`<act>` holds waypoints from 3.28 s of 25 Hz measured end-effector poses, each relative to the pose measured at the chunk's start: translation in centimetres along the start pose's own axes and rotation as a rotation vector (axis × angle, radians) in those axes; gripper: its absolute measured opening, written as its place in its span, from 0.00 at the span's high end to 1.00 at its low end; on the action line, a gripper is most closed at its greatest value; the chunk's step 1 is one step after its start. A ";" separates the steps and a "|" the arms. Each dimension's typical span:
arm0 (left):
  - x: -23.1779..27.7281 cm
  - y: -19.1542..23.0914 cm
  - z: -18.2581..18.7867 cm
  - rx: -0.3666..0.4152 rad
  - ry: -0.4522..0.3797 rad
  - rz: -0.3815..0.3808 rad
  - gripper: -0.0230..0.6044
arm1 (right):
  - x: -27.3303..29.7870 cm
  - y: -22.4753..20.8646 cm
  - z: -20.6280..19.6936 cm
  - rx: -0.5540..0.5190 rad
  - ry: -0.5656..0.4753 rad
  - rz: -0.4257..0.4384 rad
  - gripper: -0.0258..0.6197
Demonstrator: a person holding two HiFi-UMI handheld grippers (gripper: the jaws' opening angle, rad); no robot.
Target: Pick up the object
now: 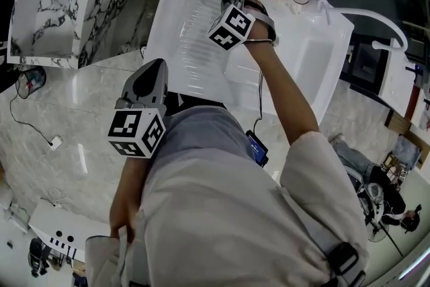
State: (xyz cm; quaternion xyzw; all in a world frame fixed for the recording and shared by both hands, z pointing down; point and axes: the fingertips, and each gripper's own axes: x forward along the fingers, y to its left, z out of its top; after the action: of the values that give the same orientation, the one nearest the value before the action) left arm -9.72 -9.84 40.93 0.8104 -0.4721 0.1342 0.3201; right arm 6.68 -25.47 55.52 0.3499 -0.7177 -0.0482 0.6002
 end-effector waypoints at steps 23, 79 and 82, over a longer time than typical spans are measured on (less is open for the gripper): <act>-0.1 -0.5 0.4 -0.016 -0.025 -0.006 0.96 | -3.0 2.4 0.7 0.137 -0.065 0.099 0.86; 0.7 -3.1 -0.7 0.028 -0.013 -0.053 0.96 | -12.2 5.4 -2.0 0.523 -0.238 0.227 0.86; 0.6 -3.3 -0.6 0.030 -0.015 -0.054 0.96 | -12.7 5.4 -2.1 0.540 -0.247 0.225 0.86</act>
State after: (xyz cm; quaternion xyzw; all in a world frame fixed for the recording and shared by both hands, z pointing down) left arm -6.56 -8.75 40.46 0.8284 -0.4506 0.1264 0.3079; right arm 6.60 -13.56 48.18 0.4064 -0.8063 0.1685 0.3955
